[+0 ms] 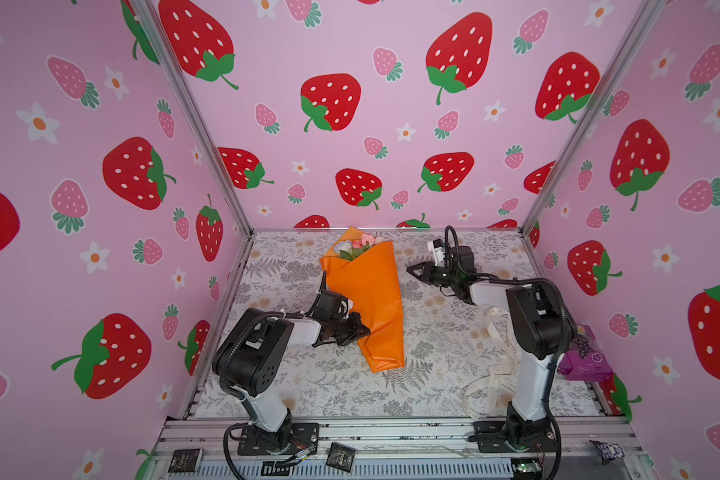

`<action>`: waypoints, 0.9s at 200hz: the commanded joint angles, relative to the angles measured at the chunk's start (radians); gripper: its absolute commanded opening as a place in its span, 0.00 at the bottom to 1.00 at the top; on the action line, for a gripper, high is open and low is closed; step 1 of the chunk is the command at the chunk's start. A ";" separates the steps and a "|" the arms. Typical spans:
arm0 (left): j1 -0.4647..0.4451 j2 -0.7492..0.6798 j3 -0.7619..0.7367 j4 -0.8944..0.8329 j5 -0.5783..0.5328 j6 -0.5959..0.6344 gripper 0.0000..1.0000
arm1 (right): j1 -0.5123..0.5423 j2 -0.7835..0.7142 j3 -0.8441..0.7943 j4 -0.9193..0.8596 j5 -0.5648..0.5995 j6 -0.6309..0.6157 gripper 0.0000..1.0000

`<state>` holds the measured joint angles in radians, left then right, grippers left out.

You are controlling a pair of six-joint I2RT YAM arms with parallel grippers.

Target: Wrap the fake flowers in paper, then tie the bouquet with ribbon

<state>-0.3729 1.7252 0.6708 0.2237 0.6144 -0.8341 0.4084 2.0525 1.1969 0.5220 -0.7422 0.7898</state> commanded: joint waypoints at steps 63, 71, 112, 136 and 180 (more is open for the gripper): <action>0.006 0.010 -0.001 -0.058 -0.022 0.016 0.00 | 0.059 0.358 0.340 -0.048 0.109 0.091 0.15; 0.007 0.010 -0.003 -0.058 -0.024 0.017 0.00 | 0.058 0.377 0.345 -0.047 0.106 0.101 0.16; 0.009 0.009 -0.005 -0.058 -0.019 0.018 0.00 | 0.050 0.349 0.303 -0.020 0.114 0.126 0.16; 0.009 0.002 -0.011 -0.056 -0.023 0.018 0.00 | 0.042 0.322 0.388 -0.067 0.085 0.095 0.16; 0.009 0.001 -0.010 -0.055 -0.018 0.017 0.00 | 0.046 0.399 0.566 -0.261 0.230 0.016 0.10</action>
<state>-0.3710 1.7248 0.6708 0.2218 0.6186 -0.8299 0.4561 2.4107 1.6806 0.3656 -0.6128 0.8478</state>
